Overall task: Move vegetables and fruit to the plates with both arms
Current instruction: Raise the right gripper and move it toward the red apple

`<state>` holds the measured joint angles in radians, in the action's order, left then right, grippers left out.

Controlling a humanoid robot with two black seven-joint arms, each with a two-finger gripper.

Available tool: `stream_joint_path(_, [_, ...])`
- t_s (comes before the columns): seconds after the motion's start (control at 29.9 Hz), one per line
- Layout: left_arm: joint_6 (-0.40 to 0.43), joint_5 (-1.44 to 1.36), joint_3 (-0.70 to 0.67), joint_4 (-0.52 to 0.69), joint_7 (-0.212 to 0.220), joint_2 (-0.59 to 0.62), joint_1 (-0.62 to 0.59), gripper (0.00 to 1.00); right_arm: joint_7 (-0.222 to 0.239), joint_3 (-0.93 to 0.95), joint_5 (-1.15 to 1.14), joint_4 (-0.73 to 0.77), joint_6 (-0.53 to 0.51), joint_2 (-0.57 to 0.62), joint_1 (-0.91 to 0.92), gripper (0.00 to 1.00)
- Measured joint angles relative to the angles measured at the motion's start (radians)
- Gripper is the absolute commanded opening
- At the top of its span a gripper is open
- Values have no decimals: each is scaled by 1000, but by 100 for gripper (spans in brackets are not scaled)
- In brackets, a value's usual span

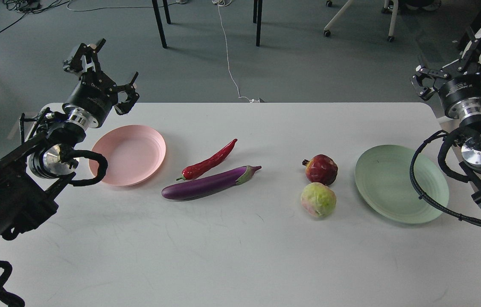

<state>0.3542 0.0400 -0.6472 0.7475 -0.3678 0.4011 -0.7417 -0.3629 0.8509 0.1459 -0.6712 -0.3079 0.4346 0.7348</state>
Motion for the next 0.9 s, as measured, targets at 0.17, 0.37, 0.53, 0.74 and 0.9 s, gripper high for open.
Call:
stream_joint_path(0.17, [-9,0,-4,0,-14,0,0,98,-1,-5,0,-6,-7,-2,0,99])
stream_joint_path(0.37, [-16,13,-34,0,-30,18,0,98,4,-11,-17,-5,-96,28,18,99])
stream_joint_path(0.53, [-2,14,-36,-1,-32,47,0,98,11,-95,-132,-8,-120,126,155,99])
stream_joint_path(0.74, [7,3,-34,-14,-27,55,-9,98,12,-388,-269,-28,-121,141,375,99])
stream_joint_path(0.9, [3,2,-33,-21,-30,59,-11,98,8,-669,-405,-36,-121,90,541,99])
